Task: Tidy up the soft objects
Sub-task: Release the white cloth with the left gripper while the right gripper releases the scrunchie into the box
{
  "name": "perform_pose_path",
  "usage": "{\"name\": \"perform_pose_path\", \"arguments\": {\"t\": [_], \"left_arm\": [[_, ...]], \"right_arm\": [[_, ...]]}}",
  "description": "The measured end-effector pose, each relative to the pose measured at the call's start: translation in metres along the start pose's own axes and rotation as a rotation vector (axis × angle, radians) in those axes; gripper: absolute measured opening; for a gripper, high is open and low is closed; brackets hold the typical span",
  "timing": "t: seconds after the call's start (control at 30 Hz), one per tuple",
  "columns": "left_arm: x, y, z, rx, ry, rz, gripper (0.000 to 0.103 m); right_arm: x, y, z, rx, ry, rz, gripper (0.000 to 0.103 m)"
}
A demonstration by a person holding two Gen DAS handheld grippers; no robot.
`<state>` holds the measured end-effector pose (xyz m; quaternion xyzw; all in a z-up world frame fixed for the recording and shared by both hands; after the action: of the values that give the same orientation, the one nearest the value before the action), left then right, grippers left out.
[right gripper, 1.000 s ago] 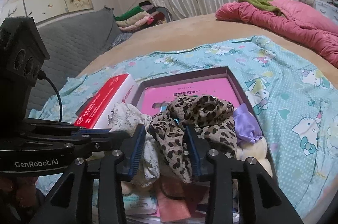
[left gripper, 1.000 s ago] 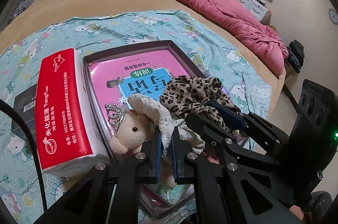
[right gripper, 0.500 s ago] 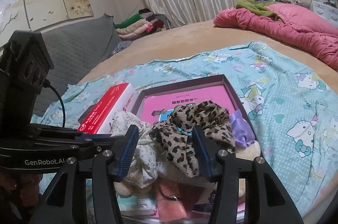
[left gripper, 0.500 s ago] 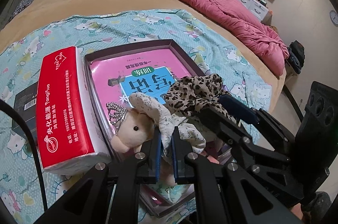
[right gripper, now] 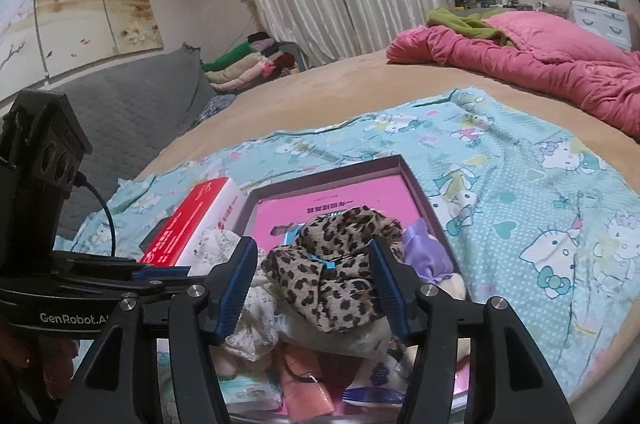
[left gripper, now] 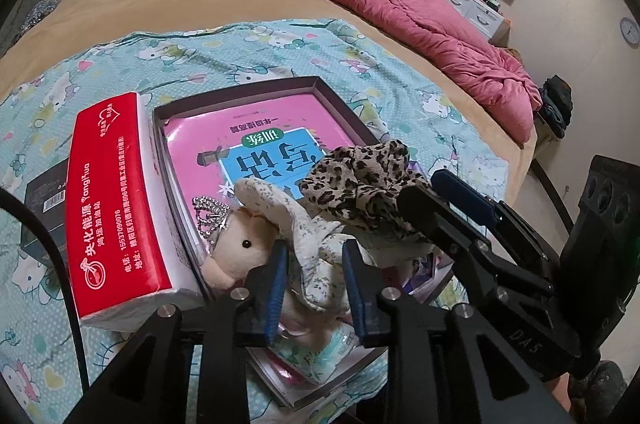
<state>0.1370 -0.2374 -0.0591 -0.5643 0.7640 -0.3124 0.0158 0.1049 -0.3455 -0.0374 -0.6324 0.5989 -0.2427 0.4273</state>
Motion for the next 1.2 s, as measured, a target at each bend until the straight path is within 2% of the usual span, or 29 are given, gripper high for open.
{"name": "perform_pose_path", "arguments": {"t": [0.13,0.3,0.43,0.77,1.0,1.2], "left_arm": [[0.001,-0.001,0.0,-0.001,0.007,0.001,0.035],[0.003,-0.001,-0.002,-0.001,0.02,0.002,0.047],[0.002,0.001,-0.004,0.001,0.016,0.005,0.052],[-0.003,0.016,-0.028,0.04,-0.075,0.012,0.071],[-0.009,0.035,-0.046,0.066,-0.14,0.007,0.085],[-0.014,0.042,-0.059,0.08,-0.183,-0.001,0.086]], "right_arm": [[0.005,-0.001,-0.002,0.005,0.013,0.017,0.067],[0.01,0.0,-0.004,0.007,0.038,0.03,0.071],[0.013,0.0,-0.006,0.009,0.058,0.038,0.074],[0.008,-0.002,-0.027,-0.004,0.146,0.069,0.077],[-0.01,0.0,-0.045,-0.025,0.224,0.018,0.078],[-0.025,-0.002,-0.058,-0.034,0.255,-0.02,0.079]]}}
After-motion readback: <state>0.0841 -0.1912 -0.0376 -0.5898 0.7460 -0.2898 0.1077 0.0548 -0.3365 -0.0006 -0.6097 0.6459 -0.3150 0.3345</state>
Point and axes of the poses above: each gripper's, at about its wrist camera, not at the fingertips, and z roughly the way its jaws point, x to its right, y to its underside, the point moved 7 cm from there along z, roughly the way its jaws point, and after that the axes turned 5 degrees about -z, right-handed, at the moved point
